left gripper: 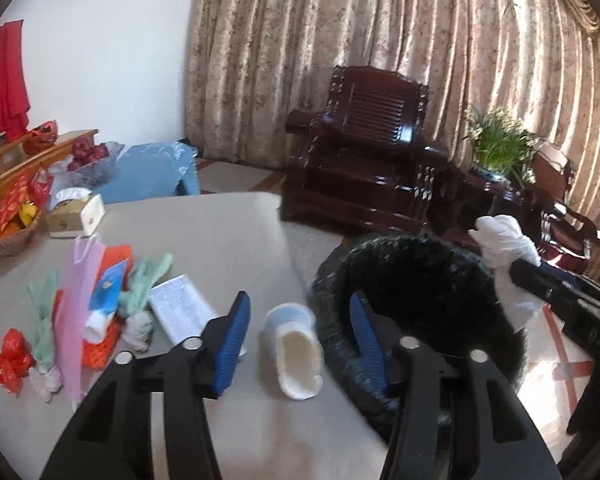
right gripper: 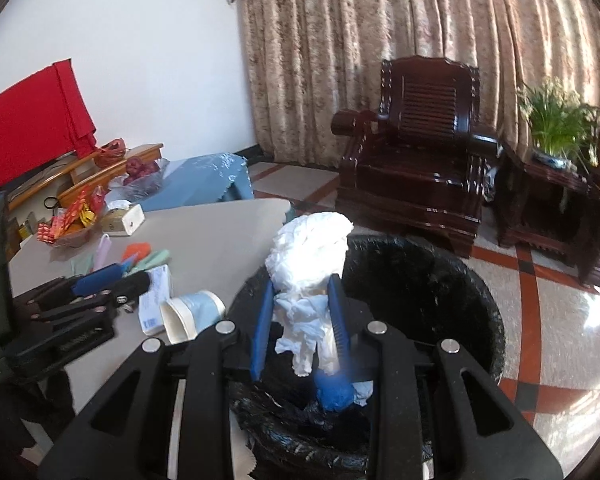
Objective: Collect trash
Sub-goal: 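Move both grippers over the bin and release the paper cup and tissues, then return to the table and grasp the red plastic bag with the left gripper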
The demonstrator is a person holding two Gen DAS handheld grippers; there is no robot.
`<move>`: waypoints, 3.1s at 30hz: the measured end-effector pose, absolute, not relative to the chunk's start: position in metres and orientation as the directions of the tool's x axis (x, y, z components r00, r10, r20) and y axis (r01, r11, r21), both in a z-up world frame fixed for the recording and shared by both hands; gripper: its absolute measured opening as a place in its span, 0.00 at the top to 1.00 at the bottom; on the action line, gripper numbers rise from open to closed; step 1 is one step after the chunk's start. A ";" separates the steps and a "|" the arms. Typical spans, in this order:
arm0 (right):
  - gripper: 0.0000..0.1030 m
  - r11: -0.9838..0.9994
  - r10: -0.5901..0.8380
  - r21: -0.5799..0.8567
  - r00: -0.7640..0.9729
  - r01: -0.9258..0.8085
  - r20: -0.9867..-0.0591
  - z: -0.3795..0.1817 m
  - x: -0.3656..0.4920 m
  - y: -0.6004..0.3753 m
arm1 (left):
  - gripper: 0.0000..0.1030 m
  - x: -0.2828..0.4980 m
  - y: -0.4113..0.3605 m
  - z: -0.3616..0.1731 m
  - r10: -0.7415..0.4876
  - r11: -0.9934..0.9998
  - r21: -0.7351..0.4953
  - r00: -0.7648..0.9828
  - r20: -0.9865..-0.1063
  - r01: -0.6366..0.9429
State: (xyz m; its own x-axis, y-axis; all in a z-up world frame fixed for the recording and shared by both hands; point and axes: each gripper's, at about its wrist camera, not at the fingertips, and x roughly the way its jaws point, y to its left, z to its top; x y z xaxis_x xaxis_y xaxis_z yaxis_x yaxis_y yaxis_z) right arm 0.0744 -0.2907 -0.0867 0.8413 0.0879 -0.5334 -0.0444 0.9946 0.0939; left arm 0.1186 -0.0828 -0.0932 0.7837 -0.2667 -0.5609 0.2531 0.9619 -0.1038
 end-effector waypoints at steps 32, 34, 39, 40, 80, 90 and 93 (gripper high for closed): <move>0.74 0.989 0.147 0.122 0.753 -0.089 -0.641 -0.152 0.122 -0.259 | 0.54 0.164 -0.068 -0.195 -0.317 0.948 -0.232 0.595 -0.738 0.217; 0.73 0.989 0.147 0.123 0.749 -0.087 -0.646 -0.155 0.123 -0.260 | 0.69 0.162 -0.075 -0.192 -0.336 0.941 -0.233 0.596 -0.729 0.245; 0.73 0.989 0.144 0.124 0.747 -0.084 -0.649 -0.157 0.123 -0.261 | 0.86 0.160 -0.081 -0.182 -0.342 0.939 -0.232 0.613 -0.712 0.254; 0.73 0.989 0.143 0.121 0.748 -0.084 -0.648 -0.156 0.123 -0.261 | 0.86 0.159 -0.080 -0.179 -0.343 0.939 -0.234 0.617 -0.709 0.253; 0.48 0.983 -0.098 0.065 0.797 0.170 -0.596 -0.136 0.093 -0.378 | 0.54 0.176 -0.215 -0.106 -0.487 0.851 -0.166 0.630 -0.605 0.498; 0.05 0.978 -0.115 0.077 0.815 0.192 -0.568 -0.122 0.084 -0.373 | 0.14 0.167 -0.172 -0.093 -0.432 0.894 -0.175 0.688 -0.583 0.413; 0.05 0.981 -0.087 0.096 0.826 0.168 -0.557 -0.116 0.086 -0.360 | 0.11 0.162 -0.149 -0.087 -0.395 0.914 -0.166 0.713 -0.579 0.371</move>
State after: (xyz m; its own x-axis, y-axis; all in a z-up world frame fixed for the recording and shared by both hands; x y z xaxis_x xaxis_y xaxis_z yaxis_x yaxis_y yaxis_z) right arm 0.0858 -0.3601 -0.1165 0.8261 -0.0874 -0.5568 0.1684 0.9810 0.0959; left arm 0.1620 -0.1489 -0.0873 0.7130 -0.3951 -0.5792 0.3712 0.9135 -0.1663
